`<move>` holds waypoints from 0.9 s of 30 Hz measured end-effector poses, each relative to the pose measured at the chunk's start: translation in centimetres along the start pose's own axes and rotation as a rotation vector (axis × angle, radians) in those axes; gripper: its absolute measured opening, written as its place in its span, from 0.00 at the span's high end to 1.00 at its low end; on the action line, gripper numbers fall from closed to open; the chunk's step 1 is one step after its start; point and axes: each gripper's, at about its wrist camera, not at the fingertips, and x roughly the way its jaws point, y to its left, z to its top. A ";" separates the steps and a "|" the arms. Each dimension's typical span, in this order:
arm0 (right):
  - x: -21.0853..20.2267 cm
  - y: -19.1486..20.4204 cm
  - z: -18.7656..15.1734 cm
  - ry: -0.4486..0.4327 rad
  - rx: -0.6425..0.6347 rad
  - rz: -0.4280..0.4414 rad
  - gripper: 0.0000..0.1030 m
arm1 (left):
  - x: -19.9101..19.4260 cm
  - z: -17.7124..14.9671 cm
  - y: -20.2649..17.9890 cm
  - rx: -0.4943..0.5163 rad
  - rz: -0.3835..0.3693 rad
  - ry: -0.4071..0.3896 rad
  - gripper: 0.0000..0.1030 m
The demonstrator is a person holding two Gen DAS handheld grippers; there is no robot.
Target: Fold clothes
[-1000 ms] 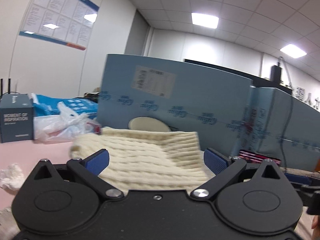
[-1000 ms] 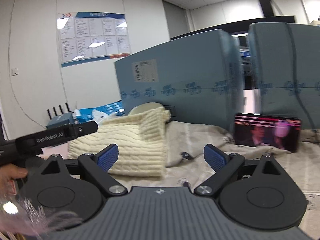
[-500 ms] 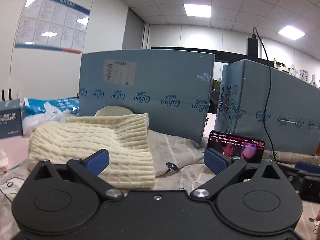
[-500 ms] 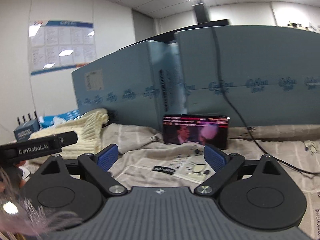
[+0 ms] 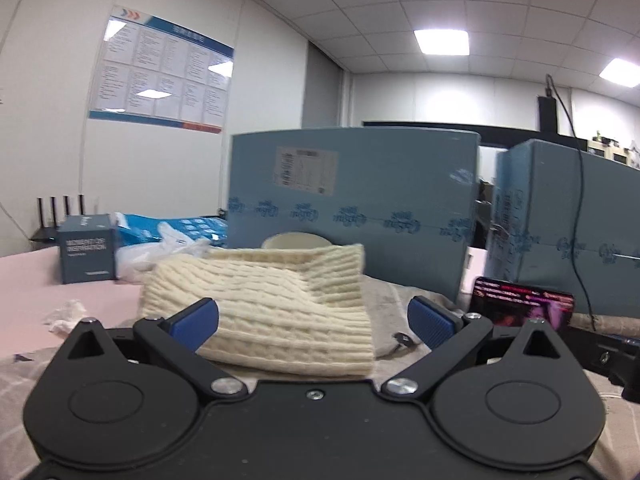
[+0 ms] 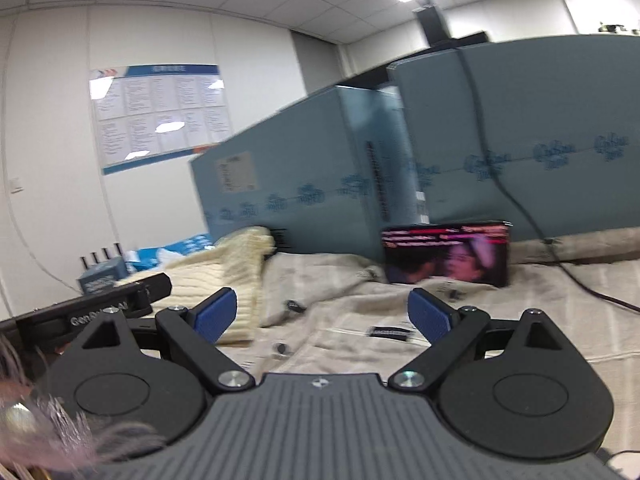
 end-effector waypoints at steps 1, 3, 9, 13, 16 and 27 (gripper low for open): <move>0.1 0.6 0.1 -0.001 -0.010 0.019 0.11 | -0.1 -0.1 0.4 -0.001 0.018 -0.004 0.00; 0.7 1.8 0.4 0.003 -0.030 0.060 0.11 | -0.4 -0.4 1.1 -0.002 0.053 -0.011 0.00; 2.2 3.4 0.6 -0.006 -0.048 0.114 0.11 | -1.2 -1.1 2.3 -0.003 0.128 -0.037 0.00; 2.5 3.1 -0.9 0.037 -0.049 0.116 0.11 | -1.6 -1.7 2.5 0.003 0.184 -0.058 0.00; 2.4 3.2 -1.5 0.039 -0.110 0.082 0.11 | -2.0 -1.8 2.6 -0.002 0.221 -0.075 0.00; 2.1 2.8 -2.0 -0.002 -0.147 -0.023 0.11 | -2.2 -2.5 1.7 0.064 0.203 -0.062 0.00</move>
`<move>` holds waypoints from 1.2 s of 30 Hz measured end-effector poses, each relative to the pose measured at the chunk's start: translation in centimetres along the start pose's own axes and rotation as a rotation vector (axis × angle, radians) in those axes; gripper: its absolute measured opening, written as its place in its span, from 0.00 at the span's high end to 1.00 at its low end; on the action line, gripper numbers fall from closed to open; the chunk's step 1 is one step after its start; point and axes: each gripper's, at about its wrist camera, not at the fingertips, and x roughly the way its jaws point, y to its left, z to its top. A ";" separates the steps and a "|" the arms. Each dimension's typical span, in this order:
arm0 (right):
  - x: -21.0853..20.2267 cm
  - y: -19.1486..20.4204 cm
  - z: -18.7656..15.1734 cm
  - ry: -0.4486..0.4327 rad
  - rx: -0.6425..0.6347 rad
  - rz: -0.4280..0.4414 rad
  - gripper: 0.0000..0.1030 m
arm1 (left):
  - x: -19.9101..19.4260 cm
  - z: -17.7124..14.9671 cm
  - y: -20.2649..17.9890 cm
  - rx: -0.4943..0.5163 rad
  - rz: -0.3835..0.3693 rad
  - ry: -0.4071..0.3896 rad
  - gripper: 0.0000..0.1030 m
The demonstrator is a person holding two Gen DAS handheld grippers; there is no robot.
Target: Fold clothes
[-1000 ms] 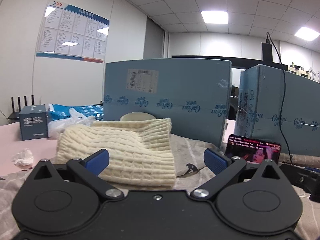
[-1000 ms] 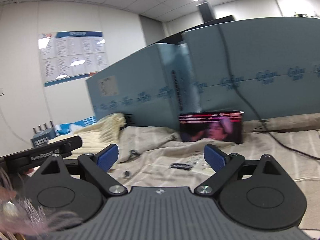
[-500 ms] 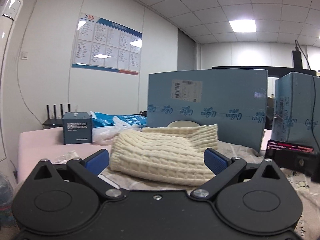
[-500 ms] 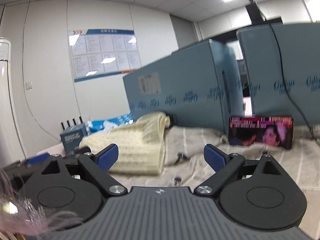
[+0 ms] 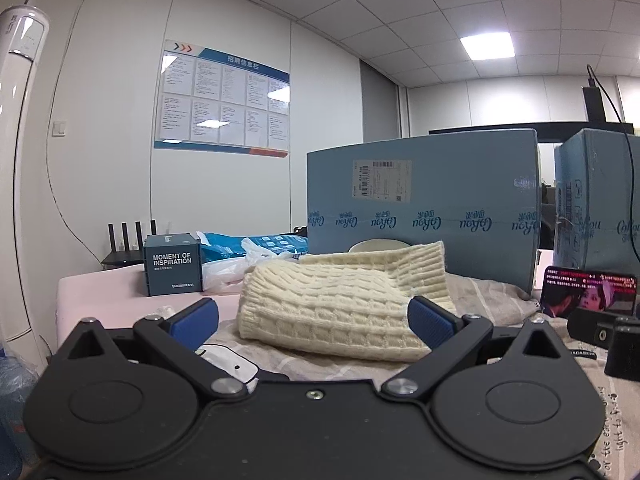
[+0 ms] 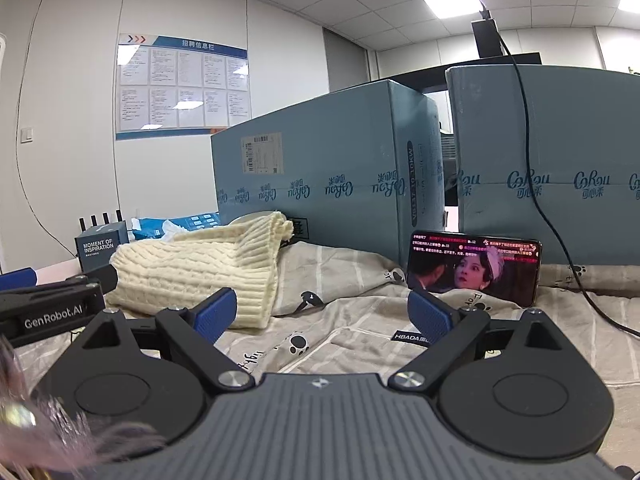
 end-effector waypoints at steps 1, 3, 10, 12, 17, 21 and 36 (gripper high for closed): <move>0.0 0.0 -0.1 0.002 0.000 -0.002 0.11 | 0.0 0.0 -0.1 0.007 0.000 -0.001 0.00; 0.1 0.0 0.0 0.002 -0.002 -0.002 0.11 | 0.0 -0.1 -0.3 0.020 0.005 -0.002 0.00; 0.2 0.1 -0.1 0.007 -0.006 0.003 0.11 | 0.2 -0.2 -0.4 0.026 0.025 0.012 0.00; 0.2 0.1 -0.1 0.006 -0.006 0.005 0.11 | 0.2 -0.2 -0.4 0.021 0.029 0.018 0.00; 0.2 0.1 -0.2 0.007 -0.007 0.005 0.11 | 0.0 -0.3 -0.6 0.029 0.032 0.013 0.00; 0.2 0.2 -0.1 0.007 -0.007 0.005 0.11 | -0.1 -0.2 -0.6 0.031 0.033 0.014 0.00; 0.0 0.1 -0.1 -0.001 -0.004 0.002 0.11 | 0.7 0.0 -0.9 0.031 0.048 0.087 0.00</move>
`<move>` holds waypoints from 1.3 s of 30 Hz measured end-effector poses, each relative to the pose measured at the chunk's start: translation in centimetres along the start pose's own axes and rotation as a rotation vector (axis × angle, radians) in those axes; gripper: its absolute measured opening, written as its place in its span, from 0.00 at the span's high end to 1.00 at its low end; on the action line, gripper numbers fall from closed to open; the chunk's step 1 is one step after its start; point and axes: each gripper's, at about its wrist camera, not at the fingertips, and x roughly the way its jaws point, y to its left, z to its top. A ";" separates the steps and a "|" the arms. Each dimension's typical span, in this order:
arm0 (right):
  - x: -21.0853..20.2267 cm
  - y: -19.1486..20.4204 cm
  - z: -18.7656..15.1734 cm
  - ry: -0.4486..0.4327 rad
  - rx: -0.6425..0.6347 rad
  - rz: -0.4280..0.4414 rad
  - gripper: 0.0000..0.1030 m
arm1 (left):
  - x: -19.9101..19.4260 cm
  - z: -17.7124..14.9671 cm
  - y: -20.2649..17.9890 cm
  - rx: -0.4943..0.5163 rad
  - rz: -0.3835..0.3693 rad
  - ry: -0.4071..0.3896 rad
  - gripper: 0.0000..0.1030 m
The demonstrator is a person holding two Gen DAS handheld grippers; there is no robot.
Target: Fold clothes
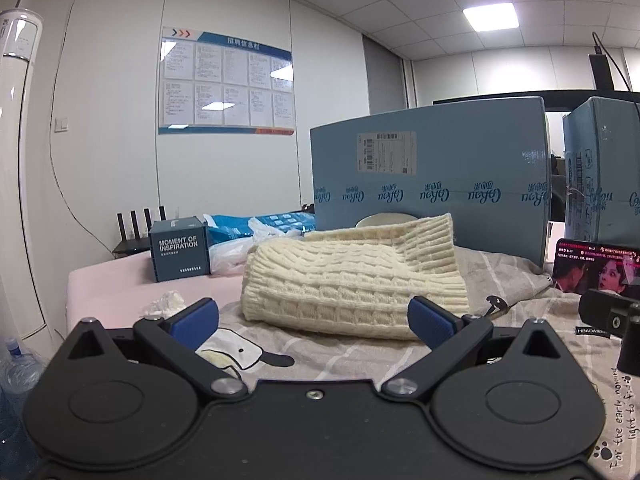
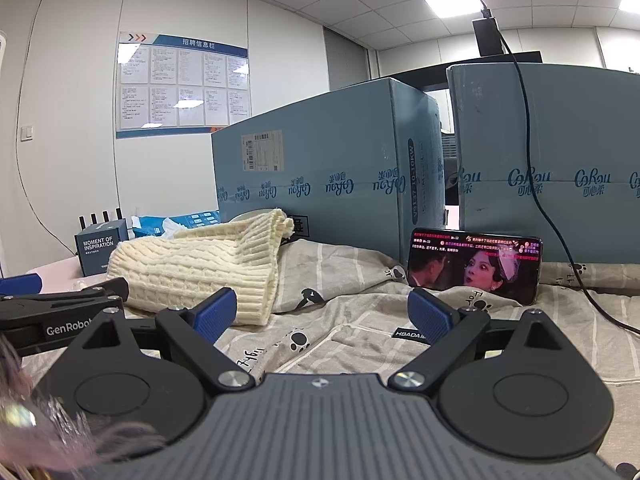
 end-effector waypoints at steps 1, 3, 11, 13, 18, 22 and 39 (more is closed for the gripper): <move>0.0 0.0 0.0 -0.001 0.001 0.002 0.11 | 0.1 0.1 0.0 -0.004 0.004 0.010 0.00; -0.1 0.0 0.1 -0.002 0.004 0.009 0.11 | 0.2 0.1 0.1 -0.013 -0.002 0.034 0.00; -0.3 0.1 0.2 -0.009 0.003 0.009 0.11 | 0.1 0.0 -0.4 0.001 0.000 0.059 0.00; -0.3 0.0 0.2 -0.009 0.003 0.009 0.11 | 0.2 0.0 -0.3 0.001 -0.002 0.065 0.00; -0.4 0.1 0.1 -0.010 -0.001 0.008 0.11 | 0.2 0.0 -0.4 0.003 -0.006 0.073 0.00; -0.4 0.2 0.1 -0.010 -0.002 0.006 0.11 | 0.2 0.0 -0.7 0.014 -0.013 0.080 0.00; -0.3 0.2 0.1 -0.004 -0.007 0.009 0.11 | 0.4 -0.2 -1.0 0.026 -0.016 0.094 0.00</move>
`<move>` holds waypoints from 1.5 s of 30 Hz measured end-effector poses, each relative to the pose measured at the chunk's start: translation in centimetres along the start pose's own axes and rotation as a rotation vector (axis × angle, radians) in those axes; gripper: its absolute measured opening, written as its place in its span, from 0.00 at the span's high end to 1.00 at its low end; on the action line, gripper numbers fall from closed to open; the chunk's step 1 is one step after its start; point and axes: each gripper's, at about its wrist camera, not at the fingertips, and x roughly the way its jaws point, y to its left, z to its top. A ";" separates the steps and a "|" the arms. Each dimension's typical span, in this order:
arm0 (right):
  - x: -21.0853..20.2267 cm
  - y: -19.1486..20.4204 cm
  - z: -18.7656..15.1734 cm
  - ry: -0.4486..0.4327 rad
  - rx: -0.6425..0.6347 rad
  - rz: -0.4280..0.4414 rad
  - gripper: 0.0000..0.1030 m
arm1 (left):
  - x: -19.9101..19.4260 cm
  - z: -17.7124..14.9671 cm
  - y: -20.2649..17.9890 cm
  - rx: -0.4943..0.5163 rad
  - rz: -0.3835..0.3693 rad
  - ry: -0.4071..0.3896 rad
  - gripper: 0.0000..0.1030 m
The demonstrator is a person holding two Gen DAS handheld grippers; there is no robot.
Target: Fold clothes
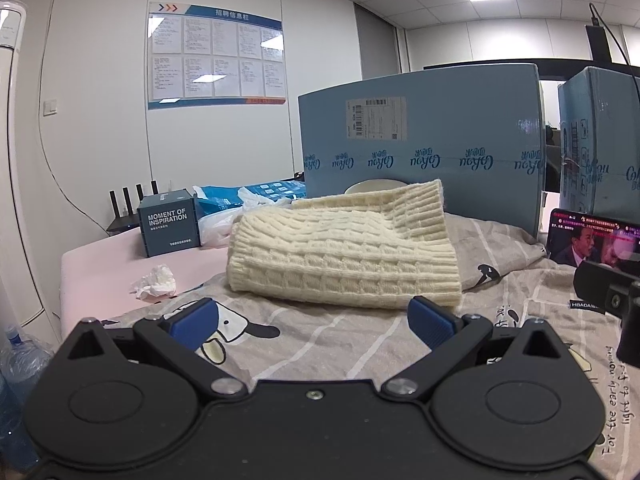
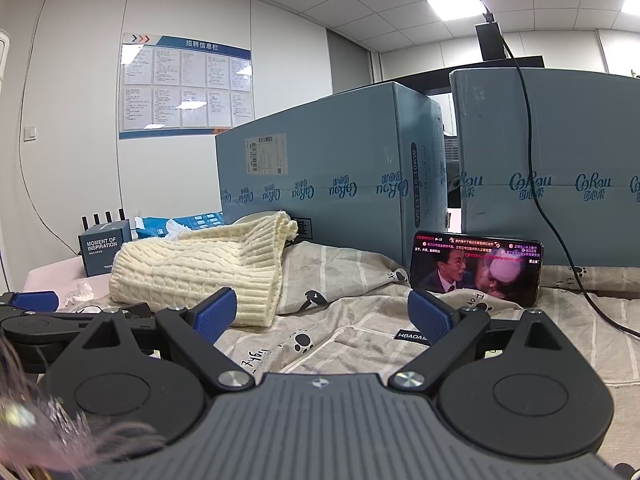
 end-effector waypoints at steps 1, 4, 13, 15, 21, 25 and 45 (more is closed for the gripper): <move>0.0 0.0 0.0 0.000 0.000 0.000 0.11 | 0.0 0.0 0.0 0.001 0.000 -0.001 0.00; 0.0 0.0 0.0 0.001 -0.001 0.001 0.11 | 0.0 0.0 0.0 0.000 0.001 0.000 0.00; 0.1 -0.1 -0.1 0.006 0.000 0.001 0.11 | 0.0 -0.1 0.1 -0.008 -0.003 0.001 0.00; 0.2 -0.1 -0.1 0.008 0.001 0.001 0.11 | 0.1 -0.1 0.1 -0.010 -0.005 0.003 0.00; 0.2 -0.1 -0.1 0.009 0.001 0.001 0.11 | 0.1 -0.1 0.1 -0.011 -0.005 0.003 0.00; 0.2 0.0 -0.1 0.008 0.001 0.001 0.11 | 0.0 -0.1 0.2 -0.011 -0.003 0.001 0.00; 0.2 0.0 -0.1 0.010 0.002 0.000 0.11 | 0.0 -0.1 0.2 -0.016 -0.007 -0.002 0.00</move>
